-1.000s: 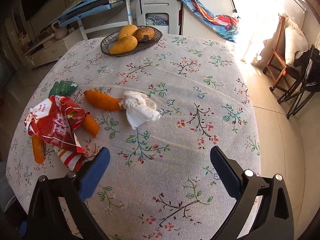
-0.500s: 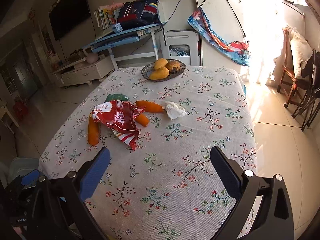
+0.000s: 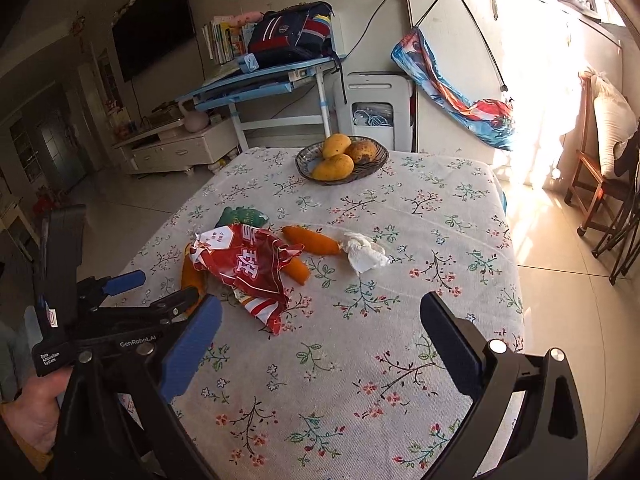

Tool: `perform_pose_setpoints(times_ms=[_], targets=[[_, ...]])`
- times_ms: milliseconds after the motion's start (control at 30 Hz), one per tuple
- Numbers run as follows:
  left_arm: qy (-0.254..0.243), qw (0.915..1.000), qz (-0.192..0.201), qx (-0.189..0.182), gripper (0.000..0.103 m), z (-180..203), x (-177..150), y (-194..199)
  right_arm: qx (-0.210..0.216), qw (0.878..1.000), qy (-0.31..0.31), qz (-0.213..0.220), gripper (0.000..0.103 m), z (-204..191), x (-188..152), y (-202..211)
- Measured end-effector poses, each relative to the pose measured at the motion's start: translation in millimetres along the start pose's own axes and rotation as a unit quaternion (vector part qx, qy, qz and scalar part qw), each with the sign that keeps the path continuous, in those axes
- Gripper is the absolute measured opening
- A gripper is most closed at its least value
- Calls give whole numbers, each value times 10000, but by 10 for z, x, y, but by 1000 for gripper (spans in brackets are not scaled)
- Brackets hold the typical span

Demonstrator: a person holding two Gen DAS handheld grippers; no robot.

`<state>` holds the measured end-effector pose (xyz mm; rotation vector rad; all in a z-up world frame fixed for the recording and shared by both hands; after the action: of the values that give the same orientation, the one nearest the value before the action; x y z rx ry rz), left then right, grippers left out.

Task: Collect trash
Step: 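Move both tools back toward the orange peels on the table, then grasp an orange peel with the left tool while the right tool grasps another peel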

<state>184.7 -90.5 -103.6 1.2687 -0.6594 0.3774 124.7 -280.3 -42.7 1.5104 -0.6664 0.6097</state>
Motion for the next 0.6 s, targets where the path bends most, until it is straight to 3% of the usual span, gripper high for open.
perform_pose_setpoints(times_ms=[33,100,267,367,500,600], targets=[[-48,10000,-42,1,90,11,16,-66,-76,9999,48,-63,96,-1,4,-47],[-48,9998,-183,-77,73,1,18,-188,-196,9996,77,-189,94,20,7,-139],[-15,9995,-231,-213,39,-26,46,-270,-405,9978,157,-500,76,141,147,-465],[60,9989,-267,-376,24,-73,27,-229,-369,9975,488,-356,72,52,327,-587],[59,9981,-349,-511,22,-115,-28,-150,-438,9916,1208,-135,64,-134,588,-847],[25,9978,-409,-530,22,-151,-75,-104,-195,9885,1401,-536,54,-183,586,-1183]])
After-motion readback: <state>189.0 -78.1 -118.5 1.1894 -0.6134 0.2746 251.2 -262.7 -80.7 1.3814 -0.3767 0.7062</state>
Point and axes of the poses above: each gripper's, at about its wrist camera, not at the fingertips, and y roughly against the way its jaws point, z to its right, x to its top, the point moved 4 cm from there along -y, roughly the way its jaws point, and after that the axes turned 9 degrees about -x, right-handed, at the moved point
